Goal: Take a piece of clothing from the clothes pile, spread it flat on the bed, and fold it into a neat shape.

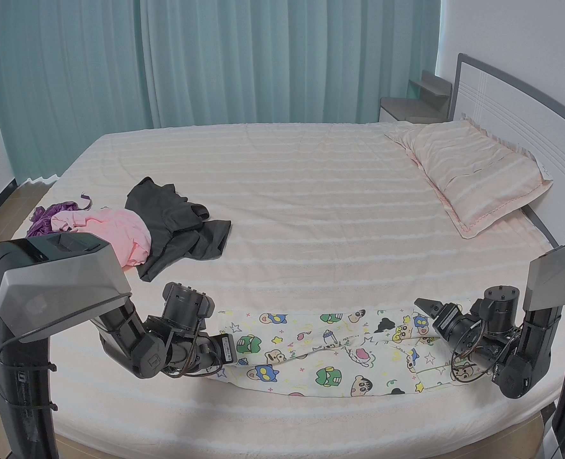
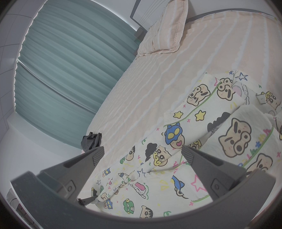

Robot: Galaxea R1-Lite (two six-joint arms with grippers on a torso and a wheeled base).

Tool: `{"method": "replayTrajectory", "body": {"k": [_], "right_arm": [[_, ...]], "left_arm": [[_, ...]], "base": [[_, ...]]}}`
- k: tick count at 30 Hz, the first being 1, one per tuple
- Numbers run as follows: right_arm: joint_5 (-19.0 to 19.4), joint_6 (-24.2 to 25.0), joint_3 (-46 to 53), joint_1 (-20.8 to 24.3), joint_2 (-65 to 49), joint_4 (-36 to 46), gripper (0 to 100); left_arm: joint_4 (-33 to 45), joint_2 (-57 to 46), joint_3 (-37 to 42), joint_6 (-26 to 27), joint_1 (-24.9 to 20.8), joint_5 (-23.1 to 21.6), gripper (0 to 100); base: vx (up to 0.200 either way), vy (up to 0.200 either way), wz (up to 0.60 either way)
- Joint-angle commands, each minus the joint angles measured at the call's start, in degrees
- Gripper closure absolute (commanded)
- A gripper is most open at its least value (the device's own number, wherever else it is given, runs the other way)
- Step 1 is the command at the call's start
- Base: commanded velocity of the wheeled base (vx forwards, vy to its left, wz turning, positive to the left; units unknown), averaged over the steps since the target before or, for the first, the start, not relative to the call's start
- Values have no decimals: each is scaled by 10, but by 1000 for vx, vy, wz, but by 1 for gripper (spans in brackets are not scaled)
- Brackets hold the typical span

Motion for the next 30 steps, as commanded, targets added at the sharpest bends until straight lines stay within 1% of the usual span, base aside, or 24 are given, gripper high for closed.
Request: {"method": "replayTrajectory", "body": {"k": [1,7,8,15,18,19,21,22,23,24,27,30], "right_arm": [[0,0,0,0,0,-9,0],[-1,0,1,-1,-1,-9,0],[-1,0,0,0,-1,-9,0],[-1,0,0,-1,-1,-9,0],[-1,0,1,-1,-1,-9,0],[-1,0,0,0,-1,-9,0],[-1,0,1,-1,-2,-9,0],[-1,0,1,-1,-3,-9,0],[-1,0,1,-1,-3,-9,0],[-1,0,1,-1,-3,-9,0],[-1,0,1,0,-3,-9,0],[-3,0,1,0,-4,-9,0]], "left_arm": [[1,-9,2,0,3,2,100],[12,-5,-1,2,0,3,100],[14,-5,-1,4,0,3,0],[25,-12,-4,0,0,3,0],[26,-34,-2,-5,3,3,0],[26,-41,-2,-11,3,3,0],[27,-65,-3,-48,0,3,0],[28,-68,-3,-54,-1,3,0],[35,-84,-3,-83,-4,0,0],[42,-88,-1,-91,-6,-2,0],[64,-87,1,-98,-19,-4,0],[67,-80,2,-98,-25,-4,0]], "base": [[0,0,0],[0,0,0],[0,0,0],[0,0,0],[0,0,0],[0,0,0],[0,0,0],[0,0,0],[0,0,0],[0,0,0],[0,0,0],[0,0,0]]}}
